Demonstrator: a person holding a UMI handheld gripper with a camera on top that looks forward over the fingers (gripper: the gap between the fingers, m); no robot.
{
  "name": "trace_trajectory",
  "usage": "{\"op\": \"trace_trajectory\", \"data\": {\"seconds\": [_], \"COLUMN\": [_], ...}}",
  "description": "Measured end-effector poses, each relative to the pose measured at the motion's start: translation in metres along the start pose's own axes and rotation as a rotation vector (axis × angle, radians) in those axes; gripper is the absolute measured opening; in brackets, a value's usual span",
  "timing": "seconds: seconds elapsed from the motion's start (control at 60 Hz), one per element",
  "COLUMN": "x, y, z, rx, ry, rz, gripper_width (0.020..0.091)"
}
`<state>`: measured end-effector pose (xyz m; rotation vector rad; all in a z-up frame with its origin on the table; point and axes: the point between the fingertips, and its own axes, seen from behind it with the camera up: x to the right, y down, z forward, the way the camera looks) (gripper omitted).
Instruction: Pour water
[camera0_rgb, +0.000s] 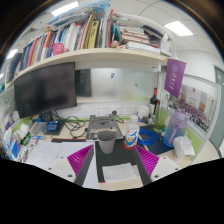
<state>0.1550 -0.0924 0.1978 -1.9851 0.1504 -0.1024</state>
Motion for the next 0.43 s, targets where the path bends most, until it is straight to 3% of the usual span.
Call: {"op": "trace_trajectory", "data": {"seconds": [0.433], "x": [-0.02], "y": [-0.007], "z": [-0.017], "rx": [0.015], "ry": [0.003], "rz": [0.001], "gripper_width": [0.081]}}
